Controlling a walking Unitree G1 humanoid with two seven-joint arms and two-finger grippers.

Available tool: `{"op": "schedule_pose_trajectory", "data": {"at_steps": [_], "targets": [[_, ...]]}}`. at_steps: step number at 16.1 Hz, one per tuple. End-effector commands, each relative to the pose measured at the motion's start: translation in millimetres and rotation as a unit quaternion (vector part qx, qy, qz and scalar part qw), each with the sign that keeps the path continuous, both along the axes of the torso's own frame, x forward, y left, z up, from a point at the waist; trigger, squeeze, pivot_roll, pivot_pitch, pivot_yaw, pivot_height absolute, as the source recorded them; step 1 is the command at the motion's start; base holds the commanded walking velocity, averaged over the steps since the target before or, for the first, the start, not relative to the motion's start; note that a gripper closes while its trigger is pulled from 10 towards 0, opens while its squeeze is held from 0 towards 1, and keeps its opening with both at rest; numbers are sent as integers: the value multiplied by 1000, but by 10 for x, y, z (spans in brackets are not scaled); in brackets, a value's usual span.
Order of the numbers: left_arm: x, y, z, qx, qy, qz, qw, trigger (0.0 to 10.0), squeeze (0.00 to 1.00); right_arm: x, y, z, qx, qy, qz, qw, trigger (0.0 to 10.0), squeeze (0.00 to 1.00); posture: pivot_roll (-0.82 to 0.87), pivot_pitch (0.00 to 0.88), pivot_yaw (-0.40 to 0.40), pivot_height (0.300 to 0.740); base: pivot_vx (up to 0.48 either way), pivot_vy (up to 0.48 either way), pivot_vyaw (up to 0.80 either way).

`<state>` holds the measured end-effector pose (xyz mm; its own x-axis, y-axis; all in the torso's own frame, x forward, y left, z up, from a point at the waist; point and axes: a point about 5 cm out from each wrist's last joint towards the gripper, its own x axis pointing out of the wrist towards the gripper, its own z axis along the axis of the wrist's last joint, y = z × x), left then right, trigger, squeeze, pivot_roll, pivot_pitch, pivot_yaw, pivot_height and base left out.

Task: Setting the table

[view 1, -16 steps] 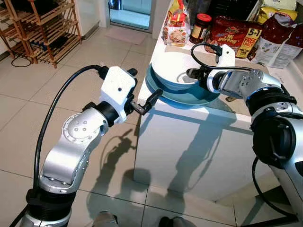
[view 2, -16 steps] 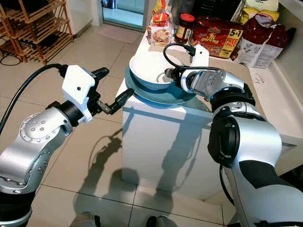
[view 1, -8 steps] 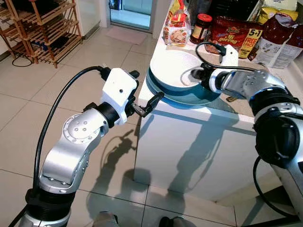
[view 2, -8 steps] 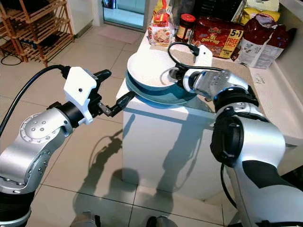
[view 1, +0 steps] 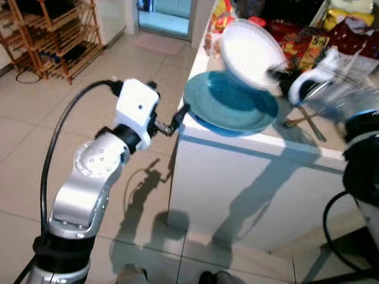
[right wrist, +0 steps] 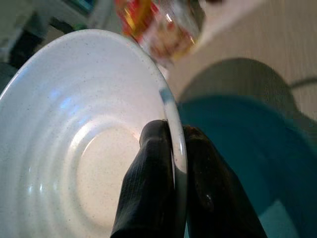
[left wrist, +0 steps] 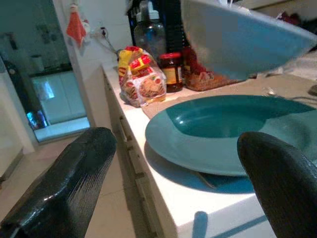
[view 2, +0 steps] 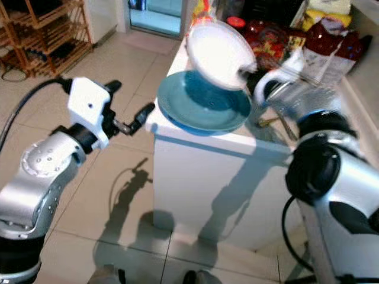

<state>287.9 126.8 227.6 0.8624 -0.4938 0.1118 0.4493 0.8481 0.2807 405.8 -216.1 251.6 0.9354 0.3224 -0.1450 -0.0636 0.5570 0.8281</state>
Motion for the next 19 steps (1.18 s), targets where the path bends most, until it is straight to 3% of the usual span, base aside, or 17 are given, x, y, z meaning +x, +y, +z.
{"op": "schedule_pose_trajectory", "data": {"at_steps": [1, 2, 3, 4, 6, 10, 11, 13, 14, 15, 16, 17, 19], "targets": [[-12, -36, -46, -8, 6, -3, 1000, 10000, 0, -56, -126, 178, 3, -38, -8, 999, 0, 0, 86, 0, -110, 740, 0, 0, 0], [-10, -54, -68, -9, 6, -2, 1000, 10000, 0, -114, -174, 240, -17, -70, -26, 997, 0, 0, 80, 0, -107, 740, 0, 0, 0], [-8, -65, -83, -12, 5, 3, 1000, 10000, 0, -223, -202, 317, -70, -130, -61, 987, 3725, 0, 73, 0, -107, 740, 0, 0, 0], [-14, -66, -94, -19, 7, 11, 1000, 10000, 0, -372, -161, 374, -141, -193, -83, 968, 10000, 0, 69, 0, -112, 740, 0, 0, 0], [-61, -69, -162, -18, 17, 15, 1000, 10000, 0, -649, 18, 327, -180, -233, -68, 953, 10000, 0, 65, 0, -123, 740, -360, 0, 0], [-81, -22, -244, -12, 22, 47, 999, 10000, 0, -1051, 230, 177, -177, -268, -99, 942, 10000, 0, 78, 0, -131, 740, -259, 0, 0], [-68, 16, -291, -11, 27, 66, 997, 10000, 0, -1119, 229, 120, -203, -277, -114, 932, 10000, 0, 85, 0, -125, 740, 0, 0, 0], [-47, 121, -346, -12, 19, 97, 995, 10000, 0, -1225, 262, -45, -316, -288, -138, 893, 10000, 0, 84, 0, -112, 740, 0, 0, 0], [-34, 195, -396, -25, 19, 124, 992, 10000, 0, -1280, 252, -273, -312, -251, -143, 905, 10000, 0, 81, 0, -100, 740, 0, 0, 0], [-33, 217, -416, -31, 20, 133, 990, 10000, 0, -1313, 250, -351, -306, -238, -145, 910, 10000, 0, 82, 0, -98, 740, 0, 0, 0], [-49, 209, -544, 1, 33, 121, 992, 10000, 0, -1391, 257, -605, -264, -190, -156, 933, 10000, 0, 78, 0, -93, 740, 0, -341, 0], [-58, 211, -613, 11, 39, 120, 992, 10000, 0, -1415, 279, -702, -259, -180, -156, 936, 10000, 0, 72, 0, -93, 740, 0, -458, 0], [-68, 218, -717, 8, 49, 134, 990, 10000, 0, -1443, 281, -921, -304, -167, -153, 925, 10000, 0, 73, 0, -100, 740, 0, -480, 0]]}}
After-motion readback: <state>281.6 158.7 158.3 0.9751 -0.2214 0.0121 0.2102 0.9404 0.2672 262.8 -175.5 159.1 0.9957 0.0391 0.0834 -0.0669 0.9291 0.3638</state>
